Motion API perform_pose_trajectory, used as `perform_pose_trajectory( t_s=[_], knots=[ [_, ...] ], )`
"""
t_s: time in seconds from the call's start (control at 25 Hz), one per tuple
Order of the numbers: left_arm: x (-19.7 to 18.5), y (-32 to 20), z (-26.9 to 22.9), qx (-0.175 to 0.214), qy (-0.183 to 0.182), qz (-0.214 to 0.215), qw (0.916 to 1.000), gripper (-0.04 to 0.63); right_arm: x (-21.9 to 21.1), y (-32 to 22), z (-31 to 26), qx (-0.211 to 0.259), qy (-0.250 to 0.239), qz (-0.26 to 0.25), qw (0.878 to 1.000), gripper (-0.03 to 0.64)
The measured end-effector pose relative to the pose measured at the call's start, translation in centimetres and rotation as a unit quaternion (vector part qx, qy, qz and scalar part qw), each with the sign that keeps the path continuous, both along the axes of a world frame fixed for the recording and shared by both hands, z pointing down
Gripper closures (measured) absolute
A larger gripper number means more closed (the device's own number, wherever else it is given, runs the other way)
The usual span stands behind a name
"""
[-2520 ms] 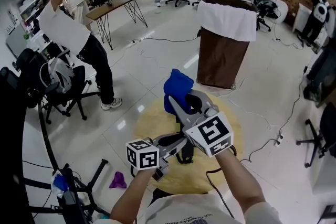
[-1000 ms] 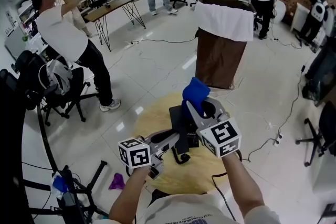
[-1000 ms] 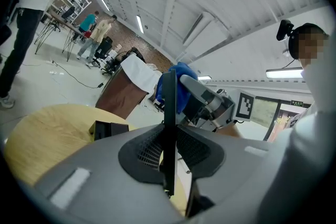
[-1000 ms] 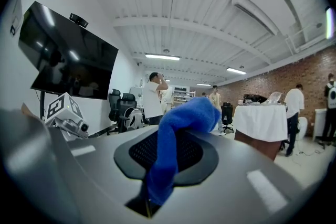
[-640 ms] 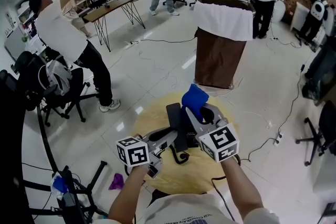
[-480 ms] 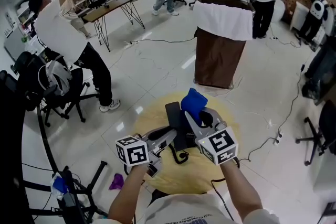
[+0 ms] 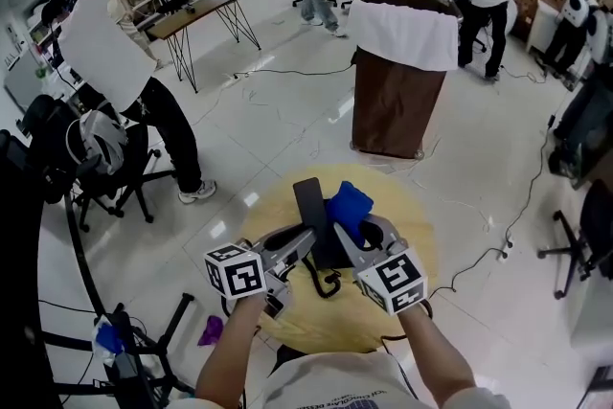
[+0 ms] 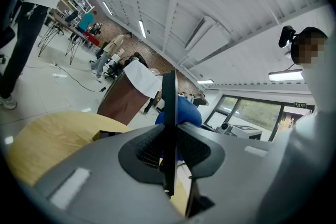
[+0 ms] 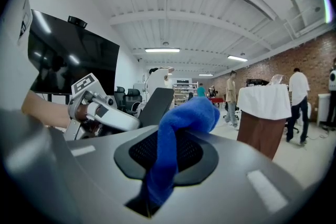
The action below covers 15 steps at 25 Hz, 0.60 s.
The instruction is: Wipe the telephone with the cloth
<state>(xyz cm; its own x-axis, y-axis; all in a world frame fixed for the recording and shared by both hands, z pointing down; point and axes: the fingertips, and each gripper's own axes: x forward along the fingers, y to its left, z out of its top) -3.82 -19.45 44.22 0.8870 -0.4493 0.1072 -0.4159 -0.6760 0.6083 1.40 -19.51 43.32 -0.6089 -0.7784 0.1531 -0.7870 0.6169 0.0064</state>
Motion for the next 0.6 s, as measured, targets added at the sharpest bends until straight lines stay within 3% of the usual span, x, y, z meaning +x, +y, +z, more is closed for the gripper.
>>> perform_pose_trajectory(
  t_s=[0.6],
  knots=[
    [-0.4,-0.6,-0.7,0.005,0.003,-0.008,1.0,0.532,-0.3,2.7,4.5,-0.058,-0.017,0.0,0.998,0.555]
  ],
)
